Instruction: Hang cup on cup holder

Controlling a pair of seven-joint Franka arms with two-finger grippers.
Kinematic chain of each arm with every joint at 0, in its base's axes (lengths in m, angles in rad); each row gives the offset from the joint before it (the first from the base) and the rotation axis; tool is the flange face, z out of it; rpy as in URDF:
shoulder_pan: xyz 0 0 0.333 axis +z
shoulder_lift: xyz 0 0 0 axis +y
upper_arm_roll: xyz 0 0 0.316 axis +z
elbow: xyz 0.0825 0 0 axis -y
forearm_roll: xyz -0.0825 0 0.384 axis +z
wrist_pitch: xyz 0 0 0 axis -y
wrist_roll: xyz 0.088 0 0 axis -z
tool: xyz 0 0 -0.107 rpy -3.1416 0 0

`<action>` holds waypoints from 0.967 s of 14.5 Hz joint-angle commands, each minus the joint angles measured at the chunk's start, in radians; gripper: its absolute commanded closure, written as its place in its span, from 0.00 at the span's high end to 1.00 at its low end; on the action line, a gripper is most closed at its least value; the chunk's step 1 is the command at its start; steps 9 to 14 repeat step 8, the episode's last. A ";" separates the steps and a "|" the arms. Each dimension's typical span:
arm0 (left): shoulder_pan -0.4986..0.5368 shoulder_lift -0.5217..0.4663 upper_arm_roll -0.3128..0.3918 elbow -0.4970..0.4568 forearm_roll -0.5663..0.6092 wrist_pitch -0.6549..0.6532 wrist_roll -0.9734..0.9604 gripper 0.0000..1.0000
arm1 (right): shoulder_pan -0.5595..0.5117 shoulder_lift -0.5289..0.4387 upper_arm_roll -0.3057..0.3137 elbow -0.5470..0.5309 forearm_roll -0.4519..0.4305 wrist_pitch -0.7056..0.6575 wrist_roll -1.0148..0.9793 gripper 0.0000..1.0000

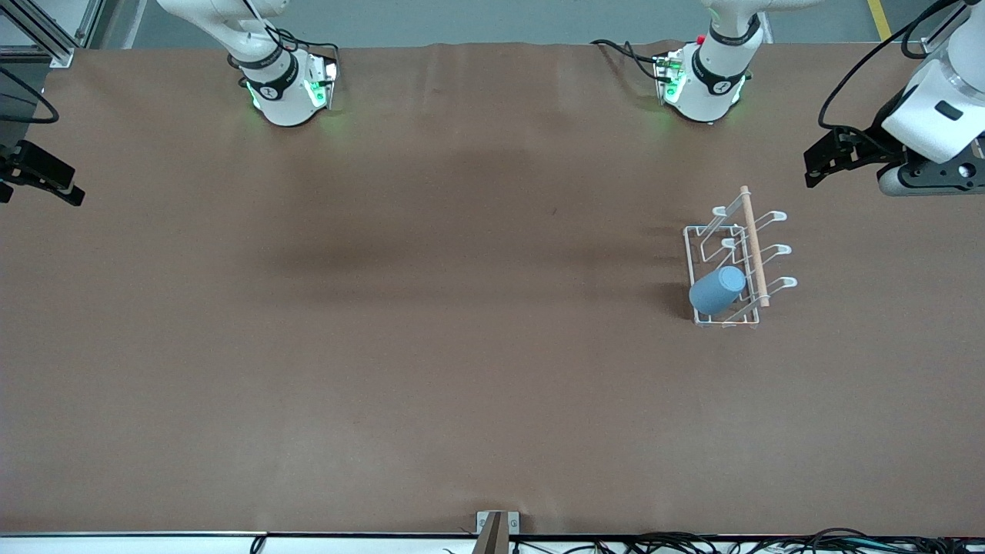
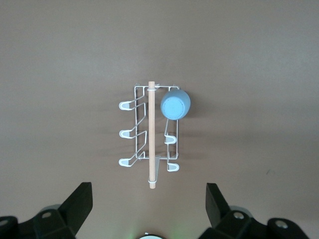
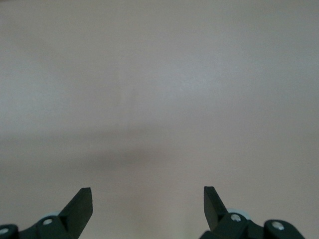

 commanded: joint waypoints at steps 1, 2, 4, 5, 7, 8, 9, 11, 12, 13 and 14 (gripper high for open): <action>0.002 -0.039 0.001 -0.046 0.005 0.033 -0.002 1.00 | -0.023 -0.015 0.020 -0.026 -0.010 0.006 -0.014 0.98; 0.002 -0.029 0.000 -0.016 0.019 0.026 0.012 1.00 | -0.026 -0.017 0.020 -0.035 -0.010 0.012 -0.012 0.98; 0.000 -0.001 0.000 0.038 0.022 0.018 0.042 1.00 | -0.026 -0.017 0.020 -0.037 -0.010 0.017 -0.012 0.98; 0.000 0.013 -0.002 0.061 0.021 0.017 0.055 1.00 | -0.026 -0.015 0.020 -0.038 -0.010 0.017 -0.012 0.98; 0.000 0.016 -0.002 0.068 0.007 0.017 0.056 1.00 | -0.028 -0.015 0.018 -0.038 -0.012 0.017 -0.012 0.98; 0.000 0.016 -0.002 0.068 0.005 0.015 0.058 1.00 | -0.028 -0.015 0.018 -0.037 -0.012 0.017 -0.012 0.98; 0.000 0.016 -0.002 0.068 0.005 0.015 0.058 1.00 | -0.028 -0.015 0.018 -0.037 -0.012 0.017 -0.012 0.98; 0.000 0.016 -0.002 0.068 0.005 0.015 0.058 1.00 | -0.028 -0.015 0.018 -0.037 -0.012 0.017 -0.012 0.98; 0.000 0.016 -0.002 0.068 0.005 0.015 0.058 1.00 | -0.028 -0.015 0.018 -0.037 -0.012 0.017 -0.012 0.98; 0.000 0.016 -0.002 0.068 0.005 0.015 0.058 1.00 | -0.028 -0.015 0.018 -0.037 -0.012 0.017 -0.012 0.98; 0.000 0.016 -0.002 0.068 0.005 0.015 0.058 1.00 | -0.028 -0.015 0.018 -0.037 -0.012 0.017 -0.012 0.98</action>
